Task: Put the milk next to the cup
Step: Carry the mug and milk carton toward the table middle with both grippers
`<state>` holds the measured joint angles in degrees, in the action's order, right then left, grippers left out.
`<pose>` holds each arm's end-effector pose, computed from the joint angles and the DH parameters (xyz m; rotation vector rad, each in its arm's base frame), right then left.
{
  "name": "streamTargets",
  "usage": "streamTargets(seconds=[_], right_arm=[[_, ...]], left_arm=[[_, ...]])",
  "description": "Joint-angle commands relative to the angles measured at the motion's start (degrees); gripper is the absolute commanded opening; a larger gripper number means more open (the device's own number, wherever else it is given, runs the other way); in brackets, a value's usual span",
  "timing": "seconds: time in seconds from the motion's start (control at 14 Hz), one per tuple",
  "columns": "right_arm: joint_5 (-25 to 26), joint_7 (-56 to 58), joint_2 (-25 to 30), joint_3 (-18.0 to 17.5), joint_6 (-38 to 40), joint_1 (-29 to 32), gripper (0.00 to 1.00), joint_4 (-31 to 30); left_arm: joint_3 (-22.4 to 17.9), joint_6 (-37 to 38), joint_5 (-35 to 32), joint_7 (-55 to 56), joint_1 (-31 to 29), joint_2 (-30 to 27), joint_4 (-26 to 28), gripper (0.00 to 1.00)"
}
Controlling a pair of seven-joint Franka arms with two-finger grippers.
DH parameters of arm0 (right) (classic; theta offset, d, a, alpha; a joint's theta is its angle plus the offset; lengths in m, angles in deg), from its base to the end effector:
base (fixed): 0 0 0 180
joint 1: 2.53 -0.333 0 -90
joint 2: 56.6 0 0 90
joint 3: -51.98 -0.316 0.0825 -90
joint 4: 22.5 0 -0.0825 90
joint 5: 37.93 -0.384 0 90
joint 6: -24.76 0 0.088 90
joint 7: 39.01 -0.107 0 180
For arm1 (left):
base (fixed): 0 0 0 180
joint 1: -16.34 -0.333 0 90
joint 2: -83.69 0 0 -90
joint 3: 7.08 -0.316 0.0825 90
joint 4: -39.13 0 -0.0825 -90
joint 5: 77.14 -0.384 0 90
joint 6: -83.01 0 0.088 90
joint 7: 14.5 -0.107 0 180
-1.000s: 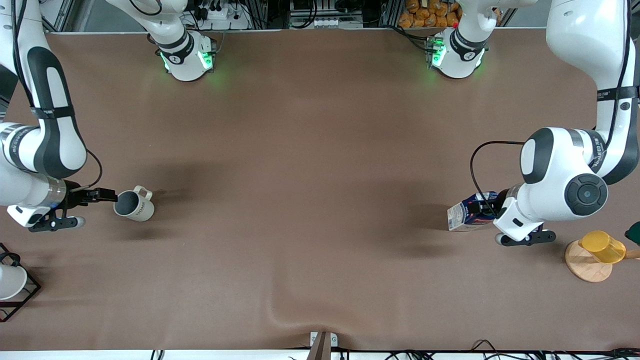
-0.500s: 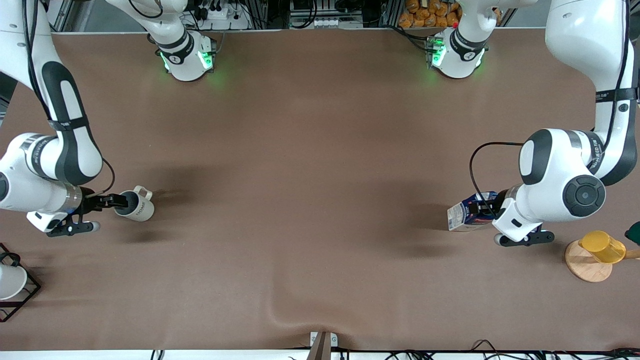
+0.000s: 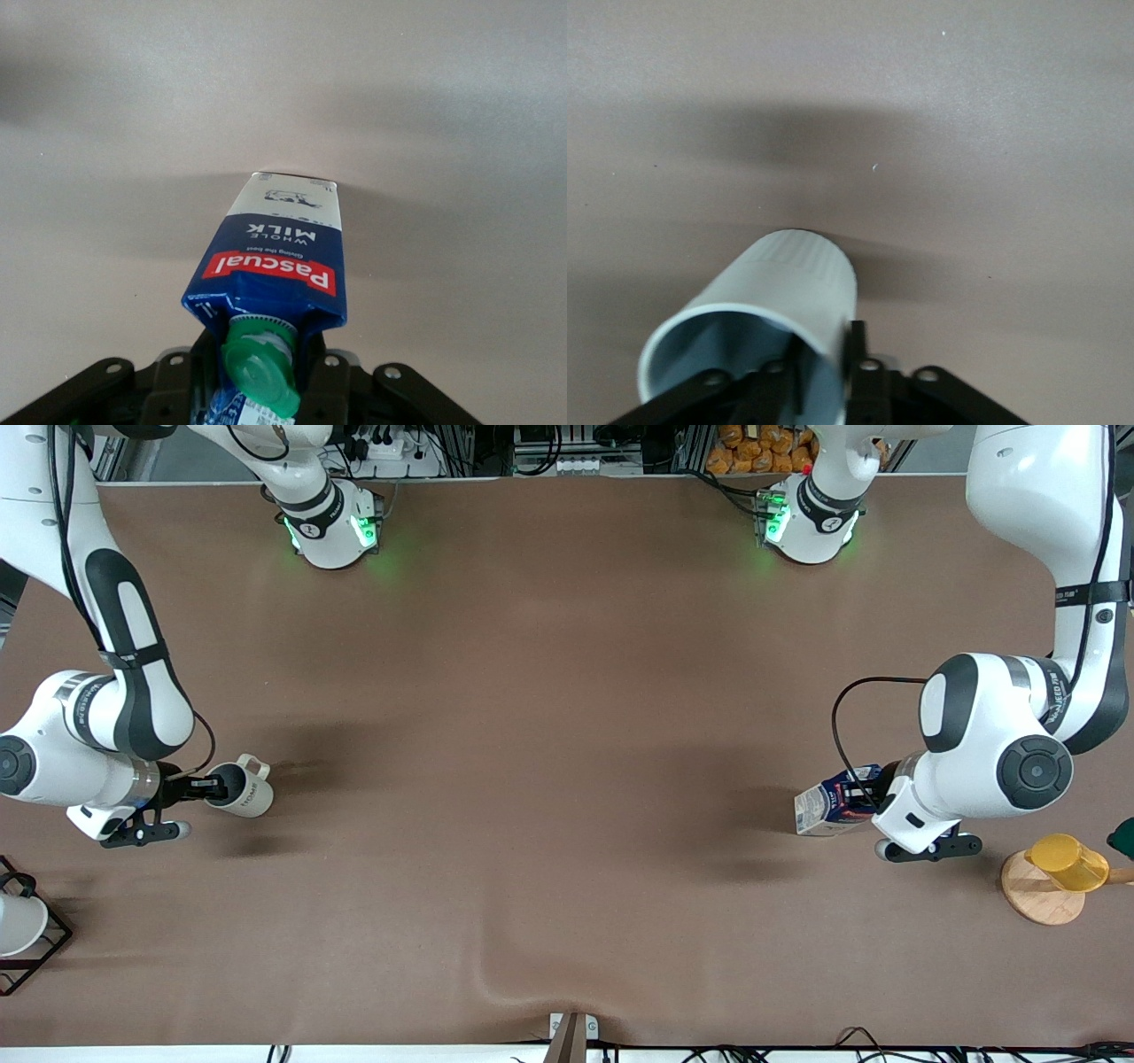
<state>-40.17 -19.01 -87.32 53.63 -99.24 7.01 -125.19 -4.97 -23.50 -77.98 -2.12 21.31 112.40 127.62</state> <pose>0.6258 -0.1210 0.2387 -3.0668 -0.2028 0.2367 0.6655 -0.0782 0.3471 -3.0982 -0.1393 0.2866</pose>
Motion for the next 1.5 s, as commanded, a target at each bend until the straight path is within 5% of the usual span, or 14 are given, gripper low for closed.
streamTargets(seconds=[0.0,0.71,1.29,1.43], right_arm=[[-1.19,-0.05,0.65,-0.24,2.26,-0.83,0.0,0.47],[-2.84,-9.43,5.13,-1.12,21.51,-6.01,0.0,9.35],[-3.65,-41.84,7.34,-1.3,21.87,-22.43,0.0,10.58],[-7.14,-49.58,6.9,-1.12,21.17,-27.18,0.0,11.98]], left_arm=[[-0.18,-0.19,1.1,0.36,0.31,0.12,-1.04,0.31],[6.49,6.13,0.57,0.09,0.04,-8.13,-1.13,0.31],[11.68,8.95,0.48,0.27,-0.13,-10.16,-1.13,0.32],[12.39,9.83,0.48,0.35,-0.13,-10.78,-1.13,0.32]])
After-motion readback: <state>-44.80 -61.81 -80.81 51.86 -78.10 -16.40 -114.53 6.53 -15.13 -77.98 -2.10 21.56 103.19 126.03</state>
